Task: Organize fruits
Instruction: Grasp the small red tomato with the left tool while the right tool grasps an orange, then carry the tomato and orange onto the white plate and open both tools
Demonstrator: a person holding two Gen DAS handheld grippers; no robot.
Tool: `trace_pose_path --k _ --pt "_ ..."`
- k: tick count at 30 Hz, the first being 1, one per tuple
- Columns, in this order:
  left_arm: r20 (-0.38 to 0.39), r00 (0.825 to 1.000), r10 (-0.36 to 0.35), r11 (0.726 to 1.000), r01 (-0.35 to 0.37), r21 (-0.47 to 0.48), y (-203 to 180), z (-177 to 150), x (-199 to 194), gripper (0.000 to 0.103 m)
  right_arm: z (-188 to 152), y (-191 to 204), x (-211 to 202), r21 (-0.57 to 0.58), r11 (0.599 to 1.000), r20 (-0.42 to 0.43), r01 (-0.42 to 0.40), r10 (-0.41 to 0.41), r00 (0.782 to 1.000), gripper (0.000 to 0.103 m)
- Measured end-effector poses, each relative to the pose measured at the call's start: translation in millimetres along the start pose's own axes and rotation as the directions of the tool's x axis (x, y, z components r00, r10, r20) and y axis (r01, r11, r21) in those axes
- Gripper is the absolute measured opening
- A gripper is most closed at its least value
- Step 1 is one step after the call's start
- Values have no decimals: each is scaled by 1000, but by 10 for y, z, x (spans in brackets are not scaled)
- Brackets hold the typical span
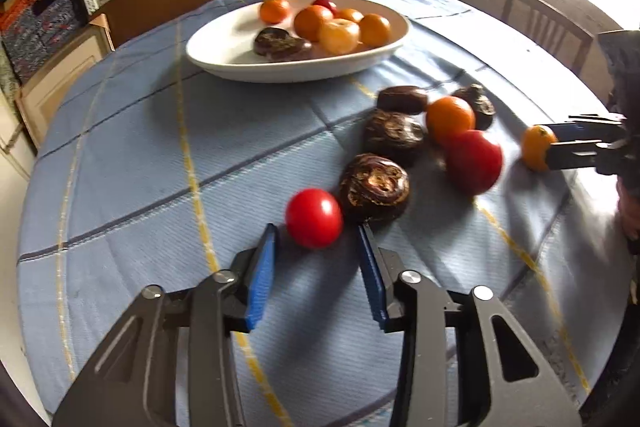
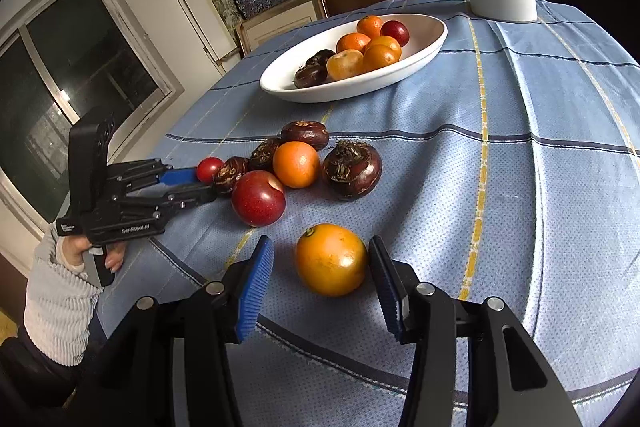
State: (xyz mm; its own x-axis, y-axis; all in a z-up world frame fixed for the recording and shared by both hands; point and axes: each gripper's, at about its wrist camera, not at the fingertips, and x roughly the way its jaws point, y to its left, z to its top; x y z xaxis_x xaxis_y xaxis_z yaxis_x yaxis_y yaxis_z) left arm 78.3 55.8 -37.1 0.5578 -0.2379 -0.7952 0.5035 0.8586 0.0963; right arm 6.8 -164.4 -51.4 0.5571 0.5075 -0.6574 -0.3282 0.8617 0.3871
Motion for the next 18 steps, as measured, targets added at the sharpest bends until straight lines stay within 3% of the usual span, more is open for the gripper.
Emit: trace_pose_path --k 7,11,18 --pt "6 999 39 997 -39 60 26 34 44 46 2 2 21 -8 1000 -12 2 -2 1000 50" --pt "8 1000 -12 999 11 35 20 34 41 28 7 -4 27 -10 1000 -11 9 -9 1000 50" --pt "26 1000 3 1000 -3 -17 -5 10 -7 27 1 25 62 -27 999 -21 39 -39 999 38"
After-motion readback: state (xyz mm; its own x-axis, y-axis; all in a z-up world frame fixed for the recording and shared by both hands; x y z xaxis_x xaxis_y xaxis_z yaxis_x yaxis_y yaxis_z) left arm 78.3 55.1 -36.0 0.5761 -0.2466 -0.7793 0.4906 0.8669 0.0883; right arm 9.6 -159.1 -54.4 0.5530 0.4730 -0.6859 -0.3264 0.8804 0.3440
